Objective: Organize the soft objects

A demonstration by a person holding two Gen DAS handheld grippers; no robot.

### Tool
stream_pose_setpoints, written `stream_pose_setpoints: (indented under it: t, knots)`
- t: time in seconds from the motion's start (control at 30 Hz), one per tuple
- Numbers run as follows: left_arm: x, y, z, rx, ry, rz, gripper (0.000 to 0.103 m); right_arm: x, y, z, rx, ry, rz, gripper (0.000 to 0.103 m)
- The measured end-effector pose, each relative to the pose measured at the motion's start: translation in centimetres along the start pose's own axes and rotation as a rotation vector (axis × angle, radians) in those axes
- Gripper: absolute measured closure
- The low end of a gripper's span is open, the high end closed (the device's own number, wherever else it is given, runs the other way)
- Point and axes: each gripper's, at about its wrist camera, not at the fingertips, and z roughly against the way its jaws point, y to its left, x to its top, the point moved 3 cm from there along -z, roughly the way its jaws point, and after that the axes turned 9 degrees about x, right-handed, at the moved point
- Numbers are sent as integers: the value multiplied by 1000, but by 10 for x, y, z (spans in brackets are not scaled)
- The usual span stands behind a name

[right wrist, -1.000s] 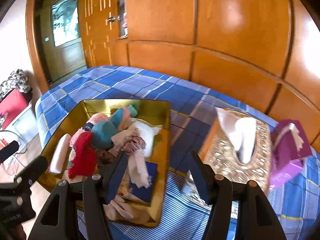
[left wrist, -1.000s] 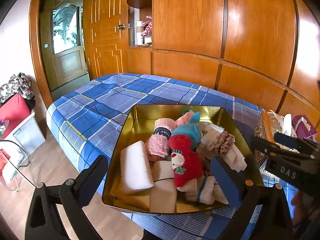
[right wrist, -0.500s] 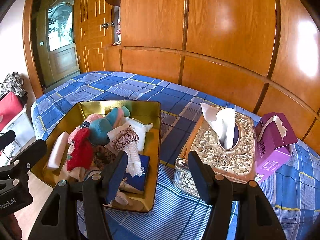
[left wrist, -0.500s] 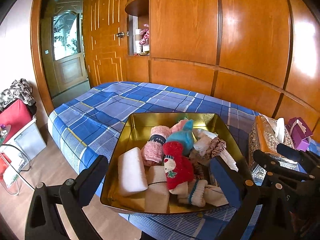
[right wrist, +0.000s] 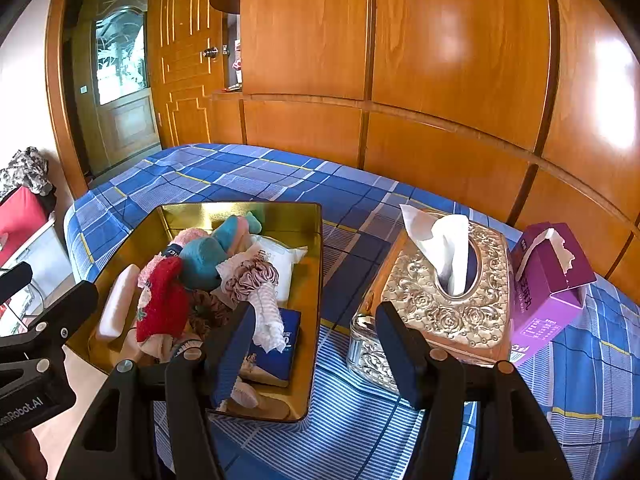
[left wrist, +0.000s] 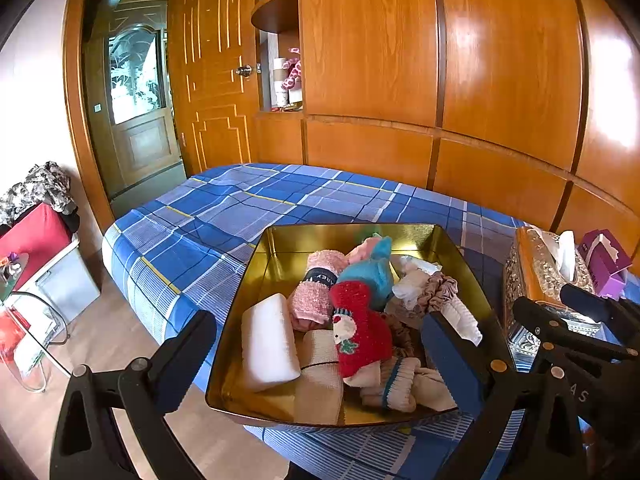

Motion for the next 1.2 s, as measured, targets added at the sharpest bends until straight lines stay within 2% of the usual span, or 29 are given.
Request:
stream_pose_setpoints:
  t: [1.2]
  knots:
    - [-2,-1,2,5,6,-4,0,-1,-3,2,0,2,-15,40]
